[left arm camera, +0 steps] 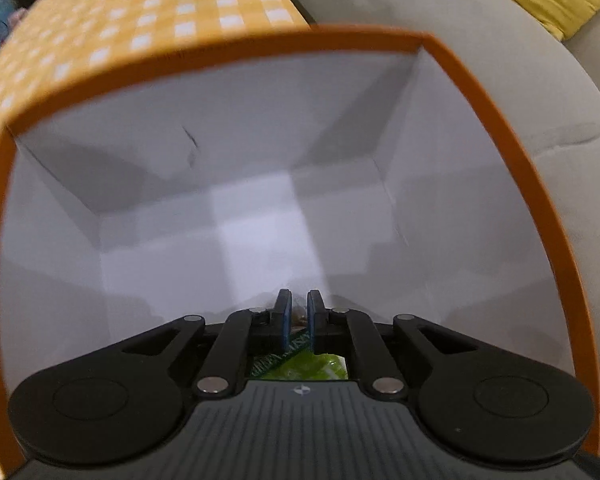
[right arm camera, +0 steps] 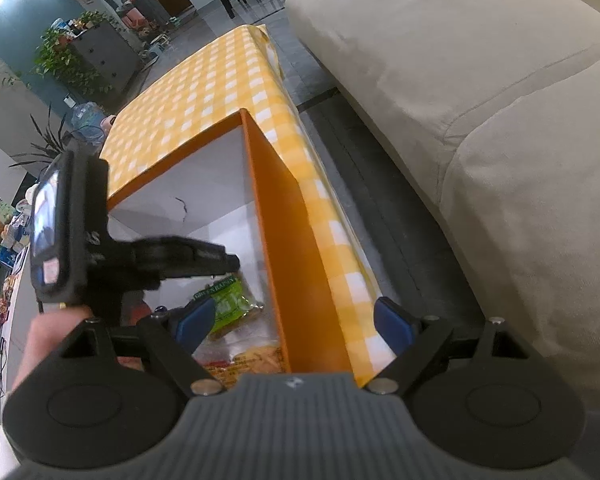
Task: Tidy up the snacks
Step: 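Press the raisin pack down inside the box with the closed left gripper, then lift both open grippers up out of the box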
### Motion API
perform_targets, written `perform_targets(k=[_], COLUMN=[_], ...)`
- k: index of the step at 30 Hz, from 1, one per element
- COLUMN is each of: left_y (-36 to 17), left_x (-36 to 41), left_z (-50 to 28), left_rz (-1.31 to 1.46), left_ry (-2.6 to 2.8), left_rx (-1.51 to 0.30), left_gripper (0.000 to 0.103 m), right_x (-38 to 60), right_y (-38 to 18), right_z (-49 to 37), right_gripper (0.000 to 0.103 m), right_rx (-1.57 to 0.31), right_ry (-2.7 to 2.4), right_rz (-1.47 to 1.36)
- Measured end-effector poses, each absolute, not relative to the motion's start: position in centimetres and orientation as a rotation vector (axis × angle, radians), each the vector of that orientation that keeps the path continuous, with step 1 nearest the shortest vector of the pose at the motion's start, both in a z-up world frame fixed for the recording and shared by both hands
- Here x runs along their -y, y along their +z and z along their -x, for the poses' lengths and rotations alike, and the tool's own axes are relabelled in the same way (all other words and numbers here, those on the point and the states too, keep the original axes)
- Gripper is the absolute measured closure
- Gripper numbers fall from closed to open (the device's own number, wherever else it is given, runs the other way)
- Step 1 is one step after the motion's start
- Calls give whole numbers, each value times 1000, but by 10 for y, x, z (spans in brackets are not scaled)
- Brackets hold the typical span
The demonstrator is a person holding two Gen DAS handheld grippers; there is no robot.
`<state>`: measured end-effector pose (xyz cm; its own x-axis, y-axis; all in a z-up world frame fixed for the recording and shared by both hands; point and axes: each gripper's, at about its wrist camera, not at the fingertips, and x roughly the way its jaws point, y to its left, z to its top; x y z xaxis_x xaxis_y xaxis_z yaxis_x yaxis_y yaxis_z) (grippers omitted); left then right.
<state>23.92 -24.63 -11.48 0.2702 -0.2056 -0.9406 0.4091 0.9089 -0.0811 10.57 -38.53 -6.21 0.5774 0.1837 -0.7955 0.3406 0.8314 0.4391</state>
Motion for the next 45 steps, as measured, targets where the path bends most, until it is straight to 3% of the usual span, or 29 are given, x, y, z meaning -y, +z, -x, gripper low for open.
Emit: perform_targets(k=[7, 11, 24, 29, 35, 45], left_y=[-107, -91, -21, 13, 39, 43], left_x=[244, 232, 172, 138, 94, -20], left_z=[-221, -214, -170, -148, -137, -139], left_rz=[-218, -172, -113, -81, -54, 141], left_ry=[-460, -464, -476, -449, -385, -169], left_rx=[-1221, -1208, -1091, -1030, -976, -983], left_gripper=[91, 66, 20, 16, 15, 15], right_x=[381, 376, 345, 327, 302, 260], right_y=[-57, -51, -23, -14, -13, 2], right_z=[-104, -101, -95, -96, -98, -99], right_gripper=[19, 19, 9, 3, 3, 3], right_rx=[-967, -979, -1004, -1003, -1024, -1017], right_ry=[-71, -17, -17, -5, 10, 49], right_rz=[-579, -536, -353, -285, -237, -224])
